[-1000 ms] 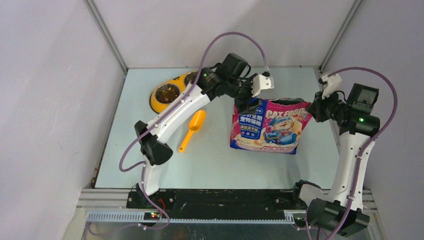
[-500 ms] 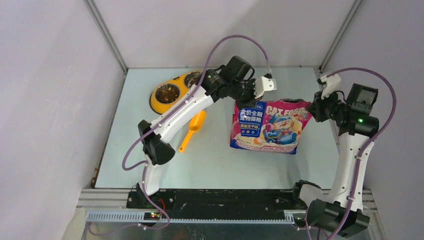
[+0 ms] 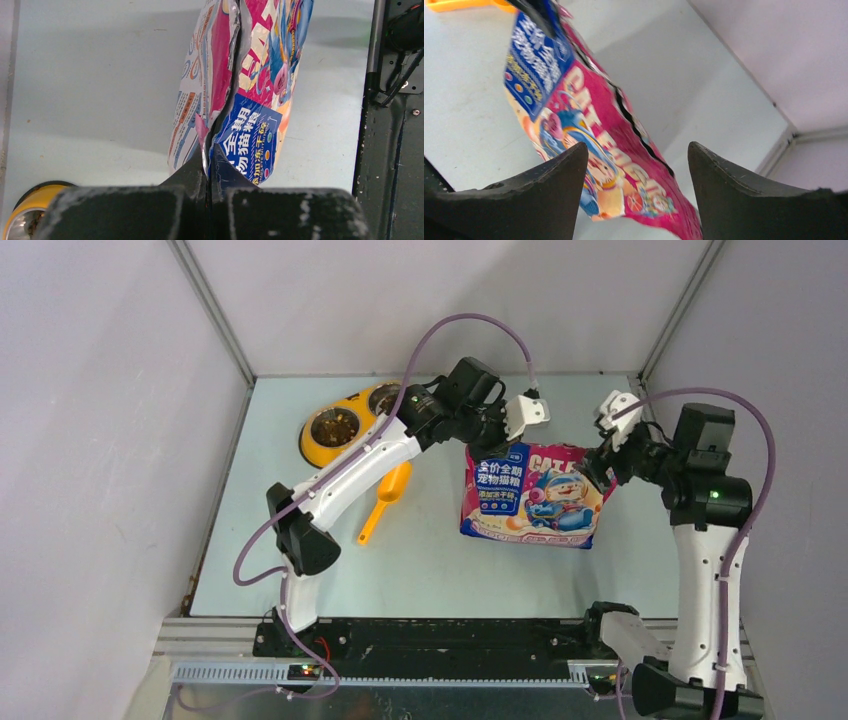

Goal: Serve the pet food
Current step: Close the pet food bag at the center of the board.

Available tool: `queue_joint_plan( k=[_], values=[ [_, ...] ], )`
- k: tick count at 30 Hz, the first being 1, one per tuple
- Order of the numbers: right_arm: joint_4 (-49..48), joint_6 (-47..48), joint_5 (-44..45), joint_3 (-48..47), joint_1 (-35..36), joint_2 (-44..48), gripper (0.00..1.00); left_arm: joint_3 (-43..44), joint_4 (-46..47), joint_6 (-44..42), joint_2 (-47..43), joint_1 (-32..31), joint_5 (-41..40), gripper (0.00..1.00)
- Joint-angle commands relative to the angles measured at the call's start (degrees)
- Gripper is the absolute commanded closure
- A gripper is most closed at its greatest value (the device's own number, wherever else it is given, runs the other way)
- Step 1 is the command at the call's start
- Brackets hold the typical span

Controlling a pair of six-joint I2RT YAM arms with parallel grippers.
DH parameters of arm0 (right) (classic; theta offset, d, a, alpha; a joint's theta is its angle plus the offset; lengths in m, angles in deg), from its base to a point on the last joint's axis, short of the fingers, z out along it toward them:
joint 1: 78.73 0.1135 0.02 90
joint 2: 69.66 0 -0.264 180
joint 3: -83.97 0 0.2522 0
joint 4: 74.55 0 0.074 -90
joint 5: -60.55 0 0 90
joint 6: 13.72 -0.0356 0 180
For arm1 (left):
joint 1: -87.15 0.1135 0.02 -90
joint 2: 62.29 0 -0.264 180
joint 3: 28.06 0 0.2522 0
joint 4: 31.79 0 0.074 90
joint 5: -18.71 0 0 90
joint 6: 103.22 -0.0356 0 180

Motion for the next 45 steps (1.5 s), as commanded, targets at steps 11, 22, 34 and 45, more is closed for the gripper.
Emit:
queue_joint_plan(
  k=[11, 22, 34, 45],
  values=[
    [-3.5, 2.7, -10.1, -1.1, 9.6, -10.8, 0.30, 1.0, 3.5, 2.4, -4.4, 1.2, 1.8, 1.00],
    [-0.8, 7.0, -11.5, -0.6, 8.2, -11.3, 0.73, 1.0, 2.4, 1.1, -5.0, 2.0, 2.3, 1.00],
    [-5.0, 1.7, -11.0, -0.5, 5.2, -10.2, 1.00, 1.8, 2.1, 1.5, -5.2, 2.7, 3.6, 0.99],
    [-5.3, -0.1, -10.6, -0.5, 6.3, -10.5, 1.00, 7.3, 2.5, 4.2, -1.2, 0.8, 9.4, 0.45]
  ],
)
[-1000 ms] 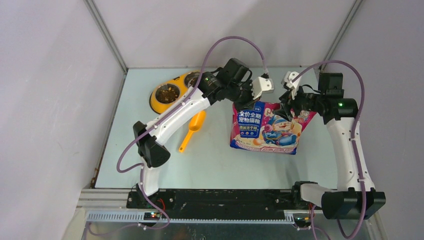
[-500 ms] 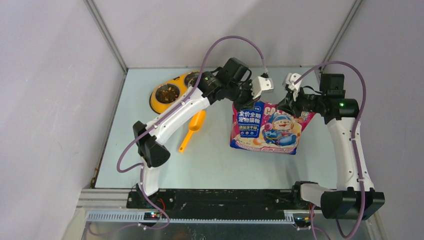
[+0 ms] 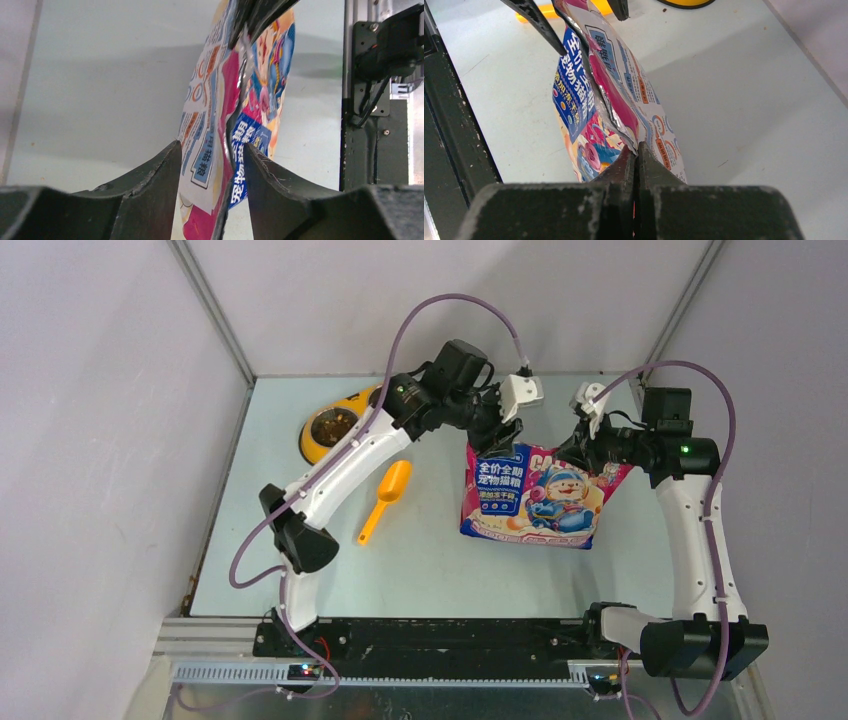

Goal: Serve the pet food
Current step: Close the pet food bag at the center of the board.

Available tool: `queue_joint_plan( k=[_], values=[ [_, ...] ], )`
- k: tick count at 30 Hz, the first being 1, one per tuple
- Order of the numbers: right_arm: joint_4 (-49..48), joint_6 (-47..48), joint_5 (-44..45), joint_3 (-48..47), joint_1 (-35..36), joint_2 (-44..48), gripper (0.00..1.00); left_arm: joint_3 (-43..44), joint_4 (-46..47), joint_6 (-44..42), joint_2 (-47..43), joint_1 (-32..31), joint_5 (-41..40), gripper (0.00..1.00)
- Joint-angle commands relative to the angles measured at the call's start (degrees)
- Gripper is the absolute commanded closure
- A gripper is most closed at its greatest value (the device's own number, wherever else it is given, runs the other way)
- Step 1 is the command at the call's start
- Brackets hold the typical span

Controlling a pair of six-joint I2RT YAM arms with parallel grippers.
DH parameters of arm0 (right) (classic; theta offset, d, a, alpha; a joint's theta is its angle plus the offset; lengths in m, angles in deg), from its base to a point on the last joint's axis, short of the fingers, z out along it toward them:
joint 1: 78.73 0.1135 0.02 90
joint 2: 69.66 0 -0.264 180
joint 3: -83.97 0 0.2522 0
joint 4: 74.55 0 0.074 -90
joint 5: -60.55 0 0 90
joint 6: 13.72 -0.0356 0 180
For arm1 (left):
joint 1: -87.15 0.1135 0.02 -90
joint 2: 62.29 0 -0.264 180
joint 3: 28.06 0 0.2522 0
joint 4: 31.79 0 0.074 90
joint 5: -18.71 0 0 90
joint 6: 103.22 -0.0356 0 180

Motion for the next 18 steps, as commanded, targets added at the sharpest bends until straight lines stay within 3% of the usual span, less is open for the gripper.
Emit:
queue_joint_plan(
  k=[1, 12, 14, 18],
  values=[
    [-4.7, -1.3, 1.1, -0.7, -0.5, 1.2, 1.00, 3.8, 1.7, 1.3, -0.6, -1.3, 3.1, 0.46],
    [-5.8, -3.0, 1.7, -0.7, 0.0, 0.7, 1.00, 3.8, 0.3, -1.0, 1.2, -3.1, 1.7, 0.47],
    [-5.8, -3.2, 1.8, -0.7, 0.2, 0.5, 1.00, 3.3, 0.9, -1.4, 1.3, -3.5, -0.2, 0.51],
    [-5.9, -3.6, 2.2, -0.8, 0.6, 0.2, 1.00, 2.8, 1.9, -1.3, 1.8, -3.6, -1.7, 0.69]
  ],
)
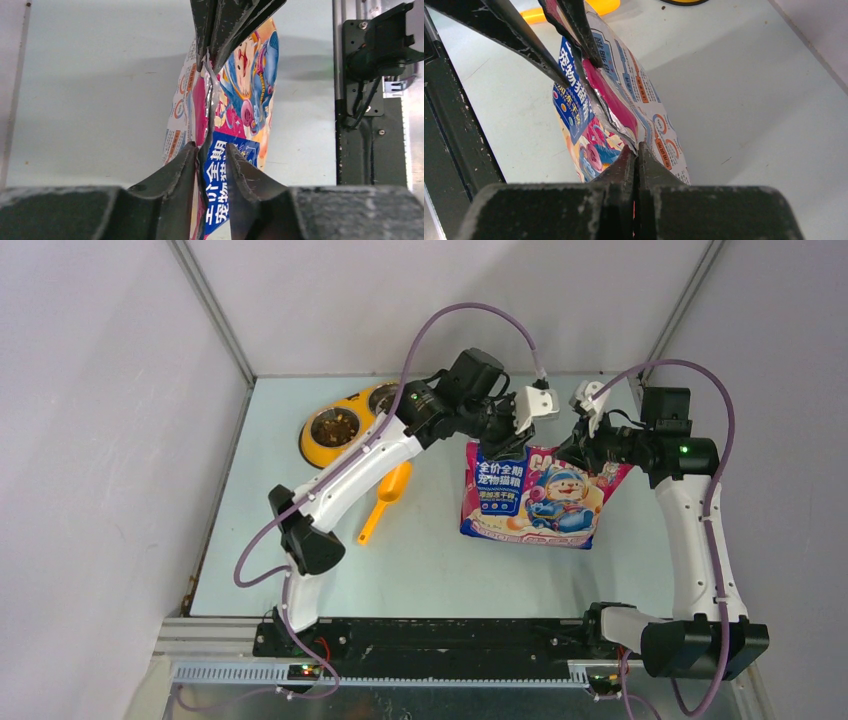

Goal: Serve the pet food
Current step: Close the pet food bag at the center of the board.

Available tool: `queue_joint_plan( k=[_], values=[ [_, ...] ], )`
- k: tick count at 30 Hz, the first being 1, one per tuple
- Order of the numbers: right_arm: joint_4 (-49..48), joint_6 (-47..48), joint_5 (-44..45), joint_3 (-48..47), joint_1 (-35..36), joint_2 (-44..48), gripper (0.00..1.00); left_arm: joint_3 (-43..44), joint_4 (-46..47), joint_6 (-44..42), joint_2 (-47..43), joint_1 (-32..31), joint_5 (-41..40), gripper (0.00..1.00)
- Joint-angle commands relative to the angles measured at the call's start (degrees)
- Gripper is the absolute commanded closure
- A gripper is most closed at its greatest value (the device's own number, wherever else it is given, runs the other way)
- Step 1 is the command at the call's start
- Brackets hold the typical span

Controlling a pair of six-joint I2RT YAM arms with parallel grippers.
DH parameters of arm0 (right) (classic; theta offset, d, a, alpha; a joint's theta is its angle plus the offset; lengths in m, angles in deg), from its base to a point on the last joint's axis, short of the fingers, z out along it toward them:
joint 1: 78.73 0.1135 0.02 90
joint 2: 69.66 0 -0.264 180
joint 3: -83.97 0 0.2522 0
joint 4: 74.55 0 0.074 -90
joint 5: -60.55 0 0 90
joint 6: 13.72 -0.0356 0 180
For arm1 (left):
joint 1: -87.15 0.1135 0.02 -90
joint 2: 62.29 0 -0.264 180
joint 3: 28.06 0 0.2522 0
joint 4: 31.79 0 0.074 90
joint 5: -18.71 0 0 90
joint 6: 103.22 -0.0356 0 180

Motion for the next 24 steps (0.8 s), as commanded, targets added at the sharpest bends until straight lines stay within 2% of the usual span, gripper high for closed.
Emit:
queue_joint_plan(
  k=[1, 3, 6, 8, 9, 11, 13, 20, 22, 24],
  values=[
    [-5.4, -1.1, 1.2, -0.7, 0.2, 0.1, 1.00, 0.6, 1.6, -0.9, 0.5, -0.4, -2.0, 0.73],
    [-5.4, -1.3, 1.3, -0.8, 0.2, 0.2, 1.00, 0.6, 1.6, -0.8, 0.7, -0.5, -1.9, 0.77],
    [-5.5, -1.6, 1.1, -0.8, 0.1, 0.2, 1.00, 0.6, 1.7, -0.9, 0.8, -0.6, -1.9, 0.76],
    [-5.9, -2.1, 1.1, -0.7, 0.0, 0.1, 1.00, 0.6, 1.6, -1.0, 0.9, -0.7, -2.2, 0.64],
    [-6.2, -2.5, 1.2, -0.8, 0.0, 0.1, 1.00, 0.4, 1.6, -1.1, 1.0, -0.8, -2.6, 0.55],
    [-6.4, -2.7, 1.2, -0.8, 0.0, 0.0, 1.00, 0.2, 1.8, -1.3, 0.9, -0.9, -3.1, 0.53],
    [-6.6, -2.9, 1.4, -0.8, 0.0, 0.0, 1.00, 0.2, 2.0, -1.4, 1.0, -0.9, -3.7, 0.58],
    [-6.7, -3.3, 1.5, -0.8, -0.5, -0.1, 1.00, 0.1, 2.6, -1.8, 1.5, -1.2, -5.4, 0.91],
    [-6.7, -3.4, 1.3, -0.8, -0.7, -0.2, 1.00, 0.0, 2.8, -1.8, 1.6, -1.3, -6.1, 0.98],
    [-6.8, -3.5, 1.1, -0.8, -0.8, -0.1, 1.00, -0.1, 2.9, -1.7, 1.7, -1.3, -6.3, 1.00]
  ],
)
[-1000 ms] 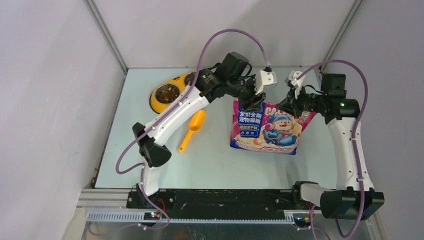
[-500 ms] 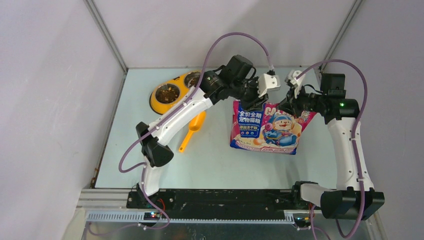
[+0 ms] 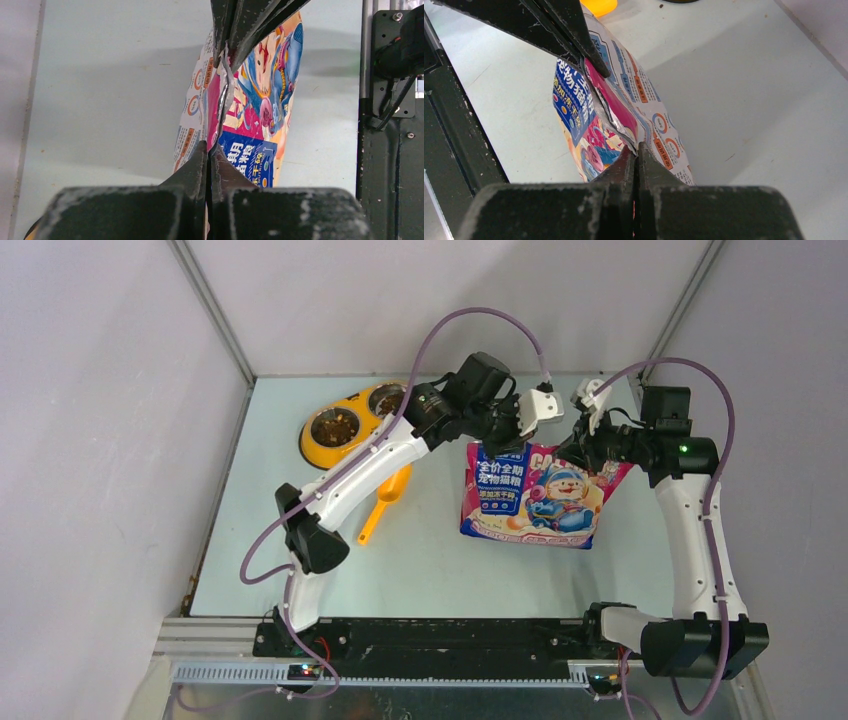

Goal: Serve the pet food
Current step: Close the pet food bag at the center of the board.

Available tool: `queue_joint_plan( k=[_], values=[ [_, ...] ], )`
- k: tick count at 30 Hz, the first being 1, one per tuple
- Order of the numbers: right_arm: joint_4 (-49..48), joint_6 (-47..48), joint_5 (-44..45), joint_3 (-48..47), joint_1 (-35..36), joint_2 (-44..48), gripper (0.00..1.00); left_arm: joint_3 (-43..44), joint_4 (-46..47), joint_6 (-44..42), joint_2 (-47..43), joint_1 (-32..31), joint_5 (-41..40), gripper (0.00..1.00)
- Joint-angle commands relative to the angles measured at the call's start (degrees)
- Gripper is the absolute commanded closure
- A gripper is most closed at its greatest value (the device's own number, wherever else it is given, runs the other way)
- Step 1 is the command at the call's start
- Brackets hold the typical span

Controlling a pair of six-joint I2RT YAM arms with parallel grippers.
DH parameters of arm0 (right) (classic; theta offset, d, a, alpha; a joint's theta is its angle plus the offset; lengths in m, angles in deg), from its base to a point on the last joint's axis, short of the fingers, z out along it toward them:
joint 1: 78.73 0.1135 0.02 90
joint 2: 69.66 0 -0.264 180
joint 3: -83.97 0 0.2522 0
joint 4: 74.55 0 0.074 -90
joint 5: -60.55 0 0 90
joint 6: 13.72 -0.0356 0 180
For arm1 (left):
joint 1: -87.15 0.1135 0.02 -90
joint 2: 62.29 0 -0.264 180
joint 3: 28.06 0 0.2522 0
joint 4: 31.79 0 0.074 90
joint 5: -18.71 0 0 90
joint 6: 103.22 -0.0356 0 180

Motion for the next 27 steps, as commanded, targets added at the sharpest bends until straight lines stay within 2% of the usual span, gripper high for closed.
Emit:
queue_joint_plan(
  k=[1, 8, 10, 11, 13, 15, 18, 24, 27],
  values=[
    [-6.0, -0.7, 0.1, -0.8, -1.0, 0.0, 1.00, 0.0, 2.0, -0.3, 0.1, -0.5, -1.5, 1.00],
    [-4.8, -0.7, -1.1, -2.1, -1.8, -0.8, 1.00, 0.7, 0.9, -0.6, -1.2, -0.5, -0.7, 1.00],
    [-4.7, -0.9, -1.3, -2.3, -1.8, -0.9, 1.00, 0.1, 0.1, -1.1, -1.8, -0.5, -1.4, 0.82],
    [-4.7, -1.0, -1.4, -2.5, -1.8, -1.1, 1.00, -0.8, 0.0, -1.6, -2.2, -0.5, -1.8, 0.68],
    [-4.6, -1.4, -1.5, -2.8, -1.9, -1.3, 1.00, -4.0, 0.6, -2.5, -3.6, -0.5, -2.7, 0.56],
    [-4.3, -1.9, -1.9, -3.4, -2.1, -1.7, 1.00, -7.1, 1.4, -3.3, -4.9, -0.5, -3.5, 0.54],
    [-3.3, -2.5, -3.0, -4.5, -2.4, -2.8, 1.00, -10.4, 2.0, -4.0, -5.9, -0.5, -5.4, 0.64],
    [-2.7, -2.8, -2.6, -5.0, -2.6, -3.5, 1.00, -11.8, 5.2, -2.8, -6.3, -0.4, -11.4, 0.98],
    [-2.7, -3.0, -2.5, -5.0, -2.8, -3.6, 1.00, -11.3, 6.3, -1.9, -6.3, 0.1, -12.7, 1.00]
  ],
)
